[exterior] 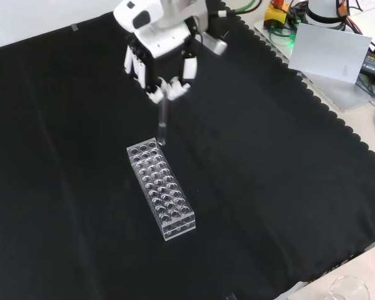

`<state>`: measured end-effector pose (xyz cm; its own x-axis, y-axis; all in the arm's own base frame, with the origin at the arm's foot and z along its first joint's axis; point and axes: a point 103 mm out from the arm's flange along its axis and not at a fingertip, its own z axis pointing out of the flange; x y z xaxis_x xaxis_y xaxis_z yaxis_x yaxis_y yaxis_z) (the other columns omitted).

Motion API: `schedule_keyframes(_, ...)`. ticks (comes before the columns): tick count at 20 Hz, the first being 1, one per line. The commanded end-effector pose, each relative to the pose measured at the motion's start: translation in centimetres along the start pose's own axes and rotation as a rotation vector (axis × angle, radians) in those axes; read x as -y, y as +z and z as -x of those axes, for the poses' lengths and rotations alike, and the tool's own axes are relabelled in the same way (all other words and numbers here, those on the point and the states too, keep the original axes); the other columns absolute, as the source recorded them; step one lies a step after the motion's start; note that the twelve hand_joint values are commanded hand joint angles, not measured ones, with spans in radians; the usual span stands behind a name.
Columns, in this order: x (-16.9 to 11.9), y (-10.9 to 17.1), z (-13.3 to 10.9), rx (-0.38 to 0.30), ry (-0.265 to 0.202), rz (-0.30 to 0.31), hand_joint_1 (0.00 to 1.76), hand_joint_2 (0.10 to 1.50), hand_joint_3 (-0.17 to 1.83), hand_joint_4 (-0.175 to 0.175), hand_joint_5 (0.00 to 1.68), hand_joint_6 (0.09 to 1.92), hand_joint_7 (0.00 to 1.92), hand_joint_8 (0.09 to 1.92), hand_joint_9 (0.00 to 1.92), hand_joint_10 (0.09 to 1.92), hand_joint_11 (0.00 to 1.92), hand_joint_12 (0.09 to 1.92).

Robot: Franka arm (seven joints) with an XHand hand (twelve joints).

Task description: Shake the test tube.

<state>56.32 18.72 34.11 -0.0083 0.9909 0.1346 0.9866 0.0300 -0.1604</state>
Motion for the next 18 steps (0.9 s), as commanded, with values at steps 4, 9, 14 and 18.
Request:
schedule_keyframes(4,0.2,-1.7,13.3,0.155,0.24,0.044,1.45,0.46,0.9,-0.175,1.36,0.59,1.49,0.62,1.34,0.53,0.98,1.19)
schedule_keyframes(9,-0.1,-2.6,13.0,0.148,0.231,0.059,1.45,0.46,0.91,-0.175,1.36,0.59,1.49,0.62,1.34,0.53,0.98,1.19)
schedule_keyframes(14,-0.1,-1.8,8.7,0.109,0.163,0.042,1.45,0.46,0.91,-0.175,1.36,0.59,1.49,0.61,1.34,0.53,0.98,1.19)
schedule_keyframes(18,0.1,-0.8,4.2,0.068,0.085,0.021,1.45,0.46,0.91,-0.175,1.36,0.59,1.49,0.61,1.34,0.53,0.98,1.19)
